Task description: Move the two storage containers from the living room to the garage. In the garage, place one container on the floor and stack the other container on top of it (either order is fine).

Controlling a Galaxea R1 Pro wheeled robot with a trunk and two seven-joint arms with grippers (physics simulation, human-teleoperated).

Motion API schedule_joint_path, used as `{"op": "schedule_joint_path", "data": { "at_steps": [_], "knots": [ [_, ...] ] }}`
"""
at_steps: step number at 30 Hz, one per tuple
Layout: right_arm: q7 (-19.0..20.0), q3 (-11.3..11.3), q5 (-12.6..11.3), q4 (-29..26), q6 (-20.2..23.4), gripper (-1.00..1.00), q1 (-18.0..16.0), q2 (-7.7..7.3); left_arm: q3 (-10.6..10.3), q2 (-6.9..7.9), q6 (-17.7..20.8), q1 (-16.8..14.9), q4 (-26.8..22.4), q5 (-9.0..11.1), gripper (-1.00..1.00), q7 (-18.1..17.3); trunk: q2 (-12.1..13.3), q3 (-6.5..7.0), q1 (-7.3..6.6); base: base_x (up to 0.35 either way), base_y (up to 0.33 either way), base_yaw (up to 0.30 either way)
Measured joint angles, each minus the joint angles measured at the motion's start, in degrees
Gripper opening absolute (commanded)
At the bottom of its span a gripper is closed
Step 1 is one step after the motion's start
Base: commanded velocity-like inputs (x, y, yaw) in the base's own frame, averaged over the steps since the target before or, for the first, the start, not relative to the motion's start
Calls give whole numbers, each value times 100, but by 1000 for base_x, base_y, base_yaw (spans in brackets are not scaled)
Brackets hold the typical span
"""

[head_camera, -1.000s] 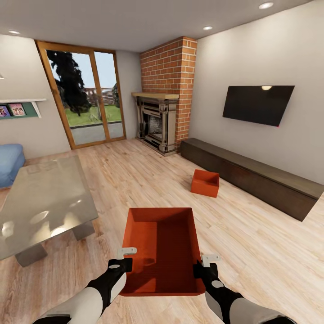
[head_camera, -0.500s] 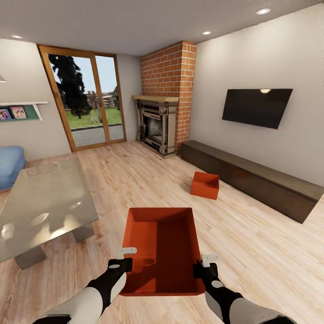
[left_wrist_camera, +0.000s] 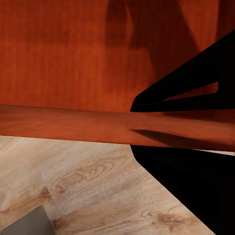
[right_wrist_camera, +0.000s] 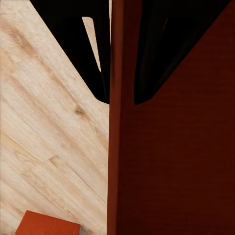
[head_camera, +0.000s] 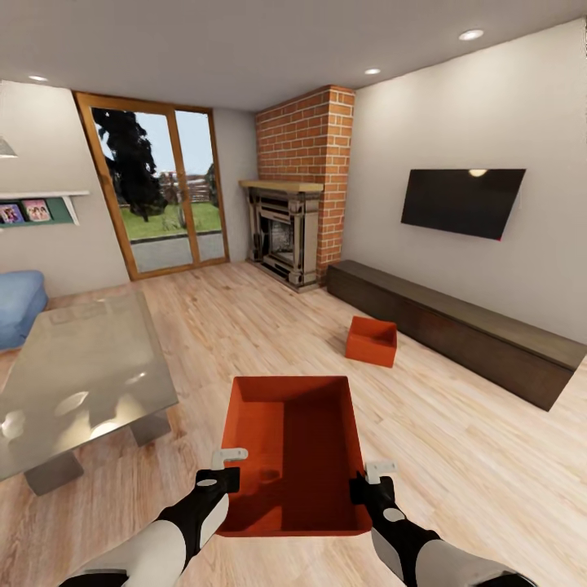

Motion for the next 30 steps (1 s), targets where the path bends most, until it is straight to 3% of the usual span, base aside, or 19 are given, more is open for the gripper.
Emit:
{"op": "schedule_joint_path", "data": {
  "at_steps": [30],
  "knots": [
    [2, -4, 4, 0, 1, -100, 0, 0, -1, 1, 0, 0, 1, 2, -100, -2, 0, 273, 0, 0, 0, 0]
  ]
}}
